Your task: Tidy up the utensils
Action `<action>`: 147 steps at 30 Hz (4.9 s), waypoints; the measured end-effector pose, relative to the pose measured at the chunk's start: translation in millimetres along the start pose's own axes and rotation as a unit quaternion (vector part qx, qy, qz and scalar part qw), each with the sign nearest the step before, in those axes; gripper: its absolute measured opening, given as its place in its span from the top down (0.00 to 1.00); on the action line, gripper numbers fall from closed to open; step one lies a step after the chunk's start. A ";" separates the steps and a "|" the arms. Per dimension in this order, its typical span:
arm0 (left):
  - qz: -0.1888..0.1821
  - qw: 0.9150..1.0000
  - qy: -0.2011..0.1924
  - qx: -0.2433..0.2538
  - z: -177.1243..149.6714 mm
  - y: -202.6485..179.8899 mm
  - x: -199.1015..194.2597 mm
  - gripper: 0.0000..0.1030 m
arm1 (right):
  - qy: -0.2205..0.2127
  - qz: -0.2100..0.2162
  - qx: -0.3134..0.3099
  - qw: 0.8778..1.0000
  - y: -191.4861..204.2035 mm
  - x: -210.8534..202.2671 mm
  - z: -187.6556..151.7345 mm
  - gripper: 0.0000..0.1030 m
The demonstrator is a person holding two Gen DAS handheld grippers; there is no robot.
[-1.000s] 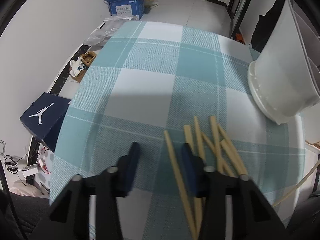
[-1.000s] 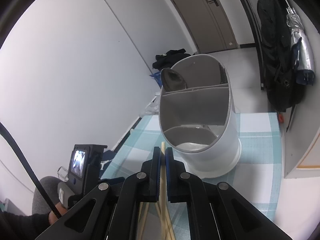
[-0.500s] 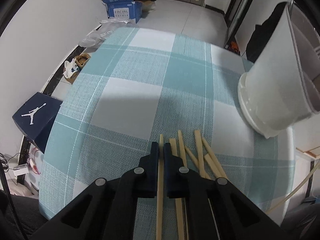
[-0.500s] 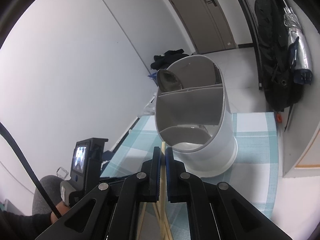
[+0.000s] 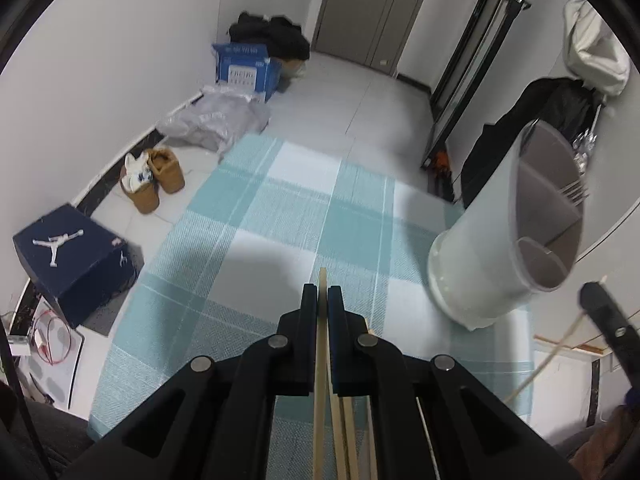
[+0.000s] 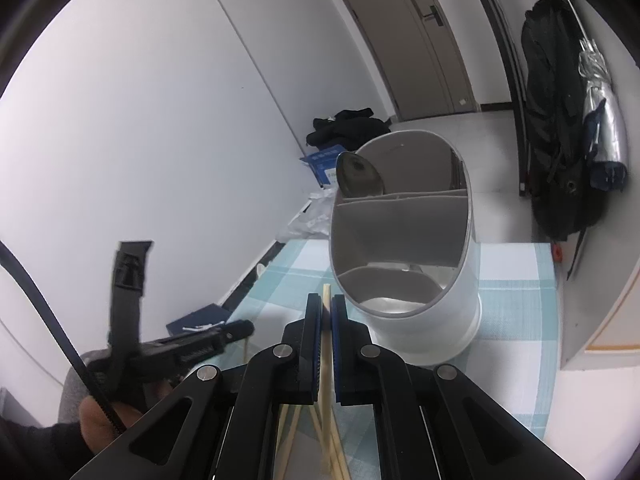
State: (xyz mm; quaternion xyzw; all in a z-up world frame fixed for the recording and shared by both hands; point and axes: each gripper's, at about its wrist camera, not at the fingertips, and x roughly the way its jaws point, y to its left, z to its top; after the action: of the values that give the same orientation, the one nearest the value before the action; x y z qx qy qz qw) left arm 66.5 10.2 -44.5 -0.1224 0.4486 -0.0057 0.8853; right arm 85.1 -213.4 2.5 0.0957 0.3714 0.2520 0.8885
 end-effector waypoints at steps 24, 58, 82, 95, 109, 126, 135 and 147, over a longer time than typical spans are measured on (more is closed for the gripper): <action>-0.069 0.993 -0.085 0.049 -0.4 -13.3 -76.3 0.98 | -0.050 -0.051 0.003 0.997 21.9 -31.6 -9.3 0.96; -0.132 0.979 -0.126 0.094 88.9 -78.4 -121.3 0.98 | -0.122 -0.038 -0.003 0.992 23.3 -77.8 98.1 0.96; -0.165 0.970 -0.135 0.120 156.3 -125.9 -86.9 0.98 | -0.179 -0.074 -0.023 0.981 -22.8 -58.4 205.4 0.96; -0.145 0.968 -0.114 0.169 139.7 -133.3 -59.4 0.98 | -0.159 -0.076 -0.034 0.984 -36.4 -24.9 170.1 0.96; -0.145 0.969 -0.079 0.182 125.1 -135.0 -40.9 0.98 | -0.127 -0.066 -0.023 0.989 -47.0 -2.9 134.9 0.96; -0.149 0.974 -0.057 0.162 111.1 -116.6 -48.5 0.88 | -0.059 -0.046 0.013 0.997 -47.5 1.3 113.6 0.74; -0.115 0.980 -0.095 0.132 97.3 -98.2 -82.1 0.59 | -0.076 -0.076 0.017 0.994 -32.9 -37.1 95.8 0.63; -0.084 0.981 -0.143 0.101 68.2 -72.1 -121.4 0.28 | -0.098 -0.080 0.006 0.992 7.6 -70.2 65.7 0.45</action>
State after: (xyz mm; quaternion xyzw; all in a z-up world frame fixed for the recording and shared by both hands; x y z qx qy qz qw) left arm 55.5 -30.7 106.4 -0.0689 0.3028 -0.1081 0.9444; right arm 86.8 -242.1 94.5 0.0952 0.2909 0.1675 0.9372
